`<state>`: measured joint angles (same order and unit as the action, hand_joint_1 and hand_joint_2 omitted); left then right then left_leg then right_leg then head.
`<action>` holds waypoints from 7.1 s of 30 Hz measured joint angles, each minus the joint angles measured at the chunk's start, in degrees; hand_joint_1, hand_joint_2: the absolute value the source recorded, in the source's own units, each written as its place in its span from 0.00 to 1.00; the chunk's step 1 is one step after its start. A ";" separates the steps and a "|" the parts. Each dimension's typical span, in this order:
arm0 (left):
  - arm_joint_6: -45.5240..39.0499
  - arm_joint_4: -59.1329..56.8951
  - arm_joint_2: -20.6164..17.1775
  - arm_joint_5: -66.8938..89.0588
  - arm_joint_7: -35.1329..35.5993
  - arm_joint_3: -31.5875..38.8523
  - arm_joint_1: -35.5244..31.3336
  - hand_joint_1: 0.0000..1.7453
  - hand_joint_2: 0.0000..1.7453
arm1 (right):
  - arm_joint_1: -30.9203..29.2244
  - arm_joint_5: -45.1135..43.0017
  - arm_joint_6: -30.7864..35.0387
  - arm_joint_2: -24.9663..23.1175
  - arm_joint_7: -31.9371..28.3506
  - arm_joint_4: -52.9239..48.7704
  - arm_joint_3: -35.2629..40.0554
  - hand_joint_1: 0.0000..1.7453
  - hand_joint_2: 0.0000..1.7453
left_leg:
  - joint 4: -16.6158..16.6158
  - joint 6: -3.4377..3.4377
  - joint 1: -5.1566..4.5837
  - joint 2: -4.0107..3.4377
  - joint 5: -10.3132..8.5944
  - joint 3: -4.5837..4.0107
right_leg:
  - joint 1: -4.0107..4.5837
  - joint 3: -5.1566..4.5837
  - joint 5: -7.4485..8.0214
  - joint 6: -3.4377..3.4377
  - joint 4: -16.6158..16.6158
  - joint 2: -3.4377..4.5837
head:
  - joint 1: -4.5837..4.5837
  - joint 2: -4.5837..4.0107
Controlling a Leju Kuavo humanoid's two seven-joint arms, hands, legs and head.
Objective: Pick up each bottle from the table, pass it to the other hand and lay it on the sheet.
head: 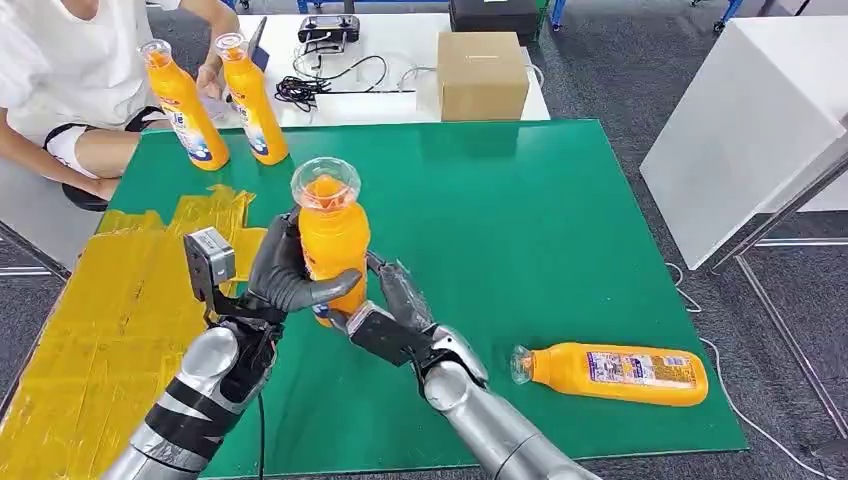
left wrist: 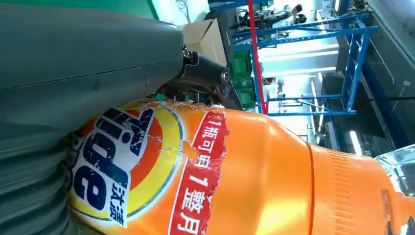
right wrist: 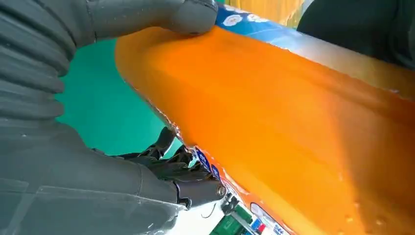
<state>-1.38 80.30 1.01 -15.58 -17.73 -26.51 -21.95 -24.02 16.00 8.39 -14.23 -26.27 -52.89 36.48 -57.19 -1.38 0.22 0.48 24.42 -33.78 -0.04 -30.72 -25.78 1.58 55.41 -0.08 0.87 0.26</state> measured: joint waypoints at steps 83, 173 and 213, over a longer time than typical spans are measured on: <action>-30.38 -5.17 -0.28 49.49 -4.67 18.75 10.73 0.00 1.00 | 44.27 41.29 -8.63 54.77 35.74 -45.12 -28.11 0.00 1.00 | -0.01 -0.17 -0.21 -0.13 0.11 0.11 | -0.15 0.05 0.00 0.02 -0.10 0.05 | -0.04 0.00; 9.42 0.61 0.55 10.40 1.18 -3.72 1.64 0.00 1.00 | 10.24 -0.31 0.39 2.99 0.85 -12.24 -17.33 1.00 1.00 | 0.02 -0.18 0.06 -0.26 -0.02 0.03 | 0.12 0.04 0.25 0.03 -0.19 0.33 | -0.02 0.00; -10.51 0.42 2.49 2.29 -3.13 -0.07 5.54 1.00 1.00 | 5.02 -1.73 2.86 0.77 1.31 1.18 0.28 1.00 1.00 | 0.00 -0.17 0.01 -0.28 -0.04 -0.11 | 0.02 -0.13 0.25 0.04 -0.19 0.31 | 0.00 0.00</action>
<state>-11.89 80.72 3.50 -13.29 -20.85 -26.58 -16.41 -19.00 14.27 11.26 -13.46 -24.96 -51.71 36.76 -57.19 -1.56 0.23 0.19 24.38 -33.88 -0.02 -30.85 -25.52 1.61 55.22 0.23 0.87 0.26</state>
